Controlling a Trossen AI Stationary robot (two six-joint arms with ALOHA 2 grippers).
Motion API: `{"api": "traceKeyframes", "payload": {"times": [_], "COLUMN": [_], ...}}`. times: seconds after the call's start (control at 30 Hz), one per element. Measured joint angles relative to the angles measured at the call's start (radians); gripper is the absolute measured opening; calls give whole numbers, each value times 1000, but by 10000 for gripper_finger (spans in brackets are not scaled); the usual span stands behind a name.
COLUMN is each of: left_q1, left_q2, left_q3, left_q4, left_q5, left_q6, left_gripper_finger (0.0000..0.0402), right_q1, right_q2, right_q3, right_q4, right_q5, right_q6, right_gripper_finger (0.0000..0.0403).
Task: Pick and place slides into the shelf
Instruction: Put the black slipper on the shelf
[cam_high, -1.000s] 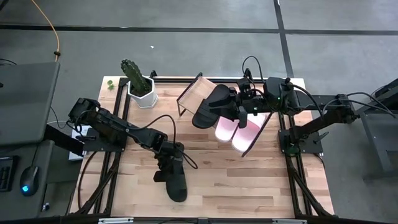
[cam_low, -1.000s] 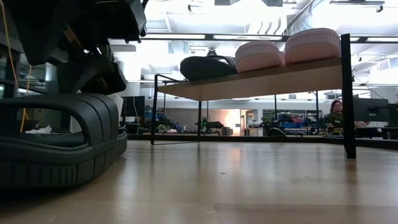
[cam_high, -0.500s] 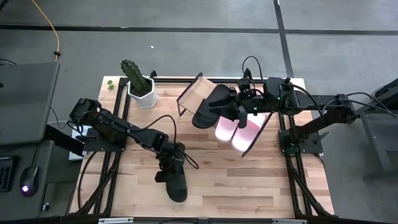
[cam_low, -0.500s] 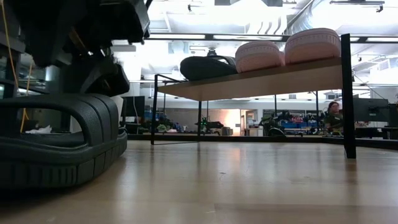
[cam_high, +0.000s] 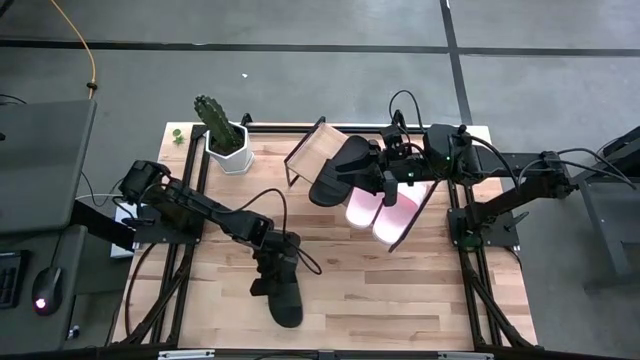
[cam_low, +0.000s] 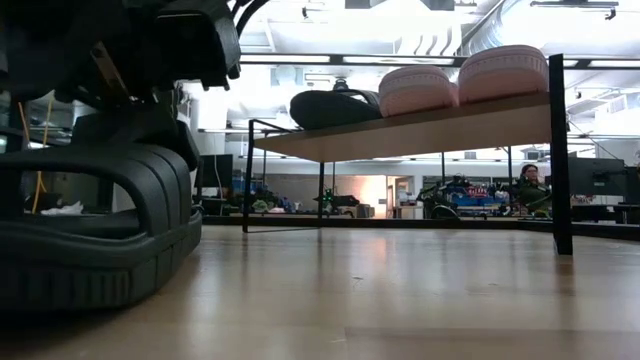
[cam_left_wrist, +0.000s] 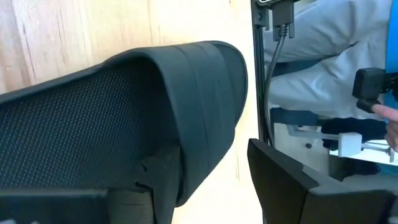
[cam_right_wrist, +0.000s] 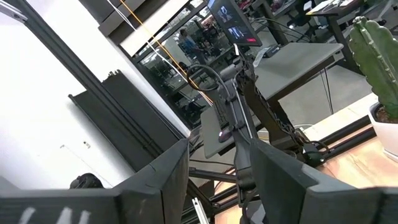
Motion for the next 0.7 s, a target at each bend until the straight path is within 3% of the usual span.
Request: {"api": "traceKeyframes", "payload": {"times": [0.7], "left_q1": [0], "left_q2": [8], "left_q3": [0], "left_q4": [9], "left_q5": [-12], "left_q6": [-17], "left_gripper_finger": [172], "right_q1": [0], "right_q2": [0], "right_q3": [0], "right_q4": [0], "right_q5": [0], "right_q6": [-2], "right_gripper_finger": [161]}}
